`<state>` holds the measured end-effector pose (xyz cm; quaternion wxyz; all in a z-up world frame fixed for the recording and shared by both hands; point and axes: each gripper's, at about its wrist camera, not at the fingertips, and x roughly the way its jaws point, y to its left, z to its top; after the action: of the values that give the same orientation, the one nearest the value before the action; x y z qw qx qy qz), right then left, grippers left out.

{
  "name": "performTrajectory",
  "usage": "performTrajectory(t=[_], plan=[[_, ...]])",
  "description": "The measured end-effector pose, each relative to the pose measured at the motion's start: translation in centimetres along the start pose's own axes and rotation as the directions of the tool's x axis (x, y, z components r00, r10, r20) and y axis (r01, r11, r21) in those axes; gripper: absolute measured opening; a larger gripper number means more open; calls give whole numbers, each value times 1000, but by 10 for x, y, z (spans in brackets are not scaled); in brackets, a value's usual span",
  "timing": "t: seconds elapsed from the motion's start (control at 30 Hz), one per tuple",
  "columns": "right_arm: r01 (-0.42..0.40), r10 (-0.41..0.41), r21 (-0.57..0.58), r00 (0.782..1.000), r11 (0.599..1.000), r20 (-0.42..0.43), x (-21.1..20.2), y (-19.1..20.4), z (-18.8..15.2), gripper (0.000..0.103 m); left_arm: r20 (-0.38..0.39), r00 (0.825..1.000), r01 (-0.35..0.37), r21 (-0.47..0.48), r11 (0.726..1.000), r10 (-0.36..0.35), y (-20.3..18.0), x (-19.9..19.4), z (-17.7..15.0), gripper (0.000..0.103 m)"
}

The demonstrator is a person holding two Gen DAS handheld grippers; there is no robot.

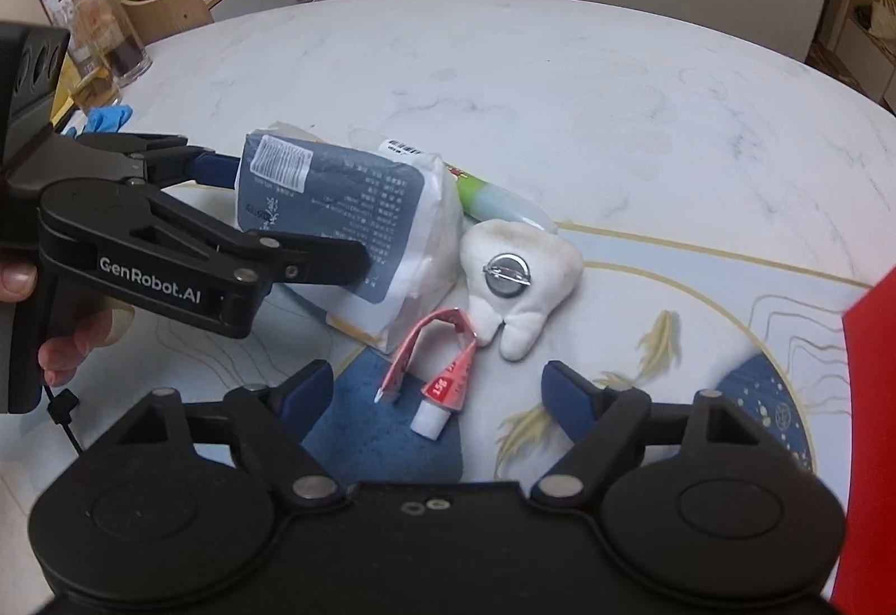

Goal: Organize objects
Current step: 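Grasp the blue-and-white wipe packet with the left gripper while the right gripper grasps the red-and-white tube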

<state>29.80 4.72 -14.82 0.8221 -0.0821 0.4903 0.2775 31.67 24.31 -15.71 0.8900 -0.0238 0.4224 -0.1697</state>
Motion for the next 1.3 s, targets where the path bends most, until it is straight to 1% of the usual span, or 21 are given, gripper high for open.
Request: performTrajectory(t=[0.03, 0.1, 0.27, 0.3, 0.37, 0.43, 0.47, 0.53, 0.57, 0.6, 0.63, 0.73, 0.77, 0.83, 0.93, 1.17, 1.3], plan=[[2, -2, -12, 1000, 1000, -1, 1, 2, 0, 70, 3, 1000, 6, -1, 1000, -6, -1, 0, 0, 102], [-2, 2, -27, 1000, 1000, -6, 2, 3, 1, 64, 12, 1000, 12, 5, 1000, -12, -3, 1, -1, 102], [-6, 7, -59, 1000, 998, 10, 1, 7, -1, 52, 18, 999, 27, 20, 999, -27, -10, 1, -5, 89], [-6, 7, -62, 1000, 998, 12, 1, 8, -2, 49, 21, 999, 25, 21, 999, -26, -11, 0, -6, 84], [-4, 5, -60, 1000, 998, 16, 1, 8, -2, 45, 28, 999, 28, 14, 1000, -29, -11, -2, -7, 78], [2, -1, -56, 1000, 998, 19, 1, 8, -4, 40, 34, 999, 20, 6, 1000, -20, -11, -4, -8, 69], [6, -5, -52, 1000, 999, 21, 1, 8, -5, 39, 35, 999, 14, 0, 1000, -14, -11, -5, -8, 67], [10, -9, -40, 1000, 999, 23, 0, 8, -6, 36, 43, 999, 14, -19, 1000, -13, -10, -9, -9, 55], [8, -7, -37, 1000, 999, 24, -1, 7, -7, 35, 49, 999, 18, -31, 999, -17, -10, -11, -10, 51], [10, -9, -36, 1000, 999, 25, -1, 8, -8, 35, 53, 998, 21, -43, 999, -19, -9, -13, -11, 44], [13, -12, -38, 1000, 999, 27, -2, 7, -9, 33, 56, 998, 21, -54, 998, -18, -9, -15, -11, 40], [16, -14, -38, 999, 999, 38, -6, 6, -13, 31, 73, 997, 9, -67, 998, -5, -13, -23, -14, 33], [15, -14, -34, 999, 999, 41, -8, 4, -15, 31, 76, 997, 5, -70, 998, 1, -15, -26, -15, 32], [11, -10, -25, 999, 1000, 46, -13, 2, -18, 30, 88, 996, -7, -80, 997, 14, -19, -33, -19, 27], [6, -5, -16, 998, 1000, 56, -20, 0, -25, 30, 104, 994, -13, -102, 995, 24, -26, -45, -26, 24], [-16, 16, 2, 997, 1000, 77, -45, -2, -42, 30, 129, 990, -37, -139, 990, 56, -49, -74, -50, 22], [-30, 30, -2, 996, 1000, 86, -62, -2, -52, 30, 132, 989, -43, -141, 989, 62, -65, -88, -62, 22]])
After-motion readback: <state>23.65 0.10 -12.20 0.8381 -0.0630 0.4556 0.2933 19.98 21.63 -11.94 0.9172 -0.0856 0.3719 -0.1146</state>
